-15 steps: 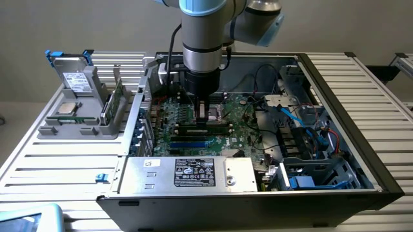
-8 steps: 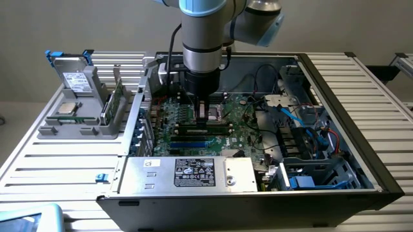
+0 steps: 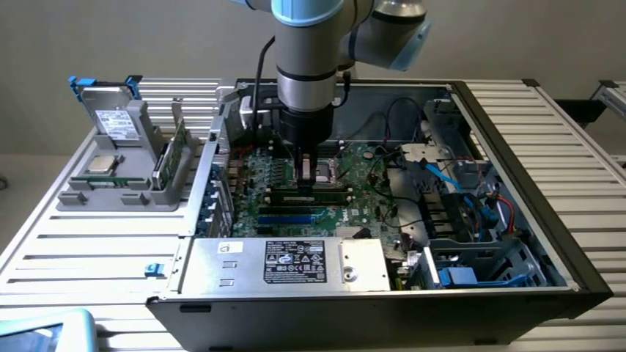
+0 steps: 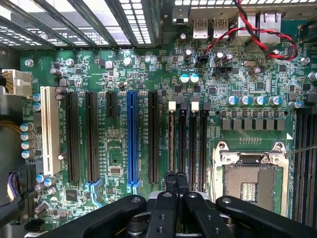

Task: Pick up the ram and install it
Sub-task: 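Press down the ram until it locks into place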

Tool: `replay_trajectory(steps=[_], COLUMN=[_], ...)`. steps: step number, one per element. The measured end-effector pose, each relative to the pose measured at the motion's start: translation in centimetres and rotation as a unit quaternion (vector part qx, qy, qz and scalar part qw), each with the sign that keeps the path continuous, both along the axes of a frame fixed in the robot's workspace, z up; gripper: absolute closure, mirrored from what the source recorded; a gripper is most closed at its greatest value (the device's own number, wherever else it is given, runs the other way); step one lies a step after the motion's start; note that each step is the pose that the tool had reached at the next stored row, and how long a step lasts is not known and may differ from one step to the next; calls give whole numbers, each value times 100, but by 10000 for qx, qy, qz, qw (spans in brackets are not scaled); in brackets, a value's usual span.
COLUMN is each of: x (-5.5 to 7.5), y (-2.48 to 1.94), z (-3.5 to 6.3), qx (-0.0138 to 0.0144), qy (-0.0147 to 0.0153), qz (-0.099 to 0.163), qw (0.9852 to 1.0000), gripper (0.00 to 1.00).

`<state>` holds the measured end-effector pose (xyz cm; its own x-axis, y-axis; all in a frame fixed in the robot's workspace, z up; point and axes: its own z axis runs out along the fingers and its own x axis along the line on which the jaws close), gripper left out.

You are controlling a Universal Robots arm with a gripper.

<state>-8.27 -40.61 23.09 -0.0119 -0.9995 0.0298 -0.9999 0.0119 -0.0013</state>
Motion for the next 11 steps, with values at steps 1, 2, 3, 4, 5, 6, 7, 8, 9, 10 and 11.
replay_trajectory(steps=[1, 2, 3, 4, 5, 6, 7, 8, 9, 10, 11], x=[0, 0, 0, 0, 0, 0, 0, 0, -1, -1, -1], y=[0, 0, 0, 0, 0, -1, -1, -1, -1, -2, -2], z=[0, 0, 0, 0, -1, -3, -7, -12, -18, -25, -34], qx=[4, 4, 5, 4, 5, 5, 5, 3, 2, 1, 0], qy=[-1, -1, 0, 0, -1, -1, -1, 0, 1, 1, 2], qz=[0, 0, 0, 0, 0, 0, 0, 0, 0, 0, 0], qw=[10000, 10000, 10000, 10000, 10000, 10000, 10000, 10000, 10000, 10000, 10000], gripper=[89, 89, 89, 89, 89, 89, 89, 89, 89, 89, 89])
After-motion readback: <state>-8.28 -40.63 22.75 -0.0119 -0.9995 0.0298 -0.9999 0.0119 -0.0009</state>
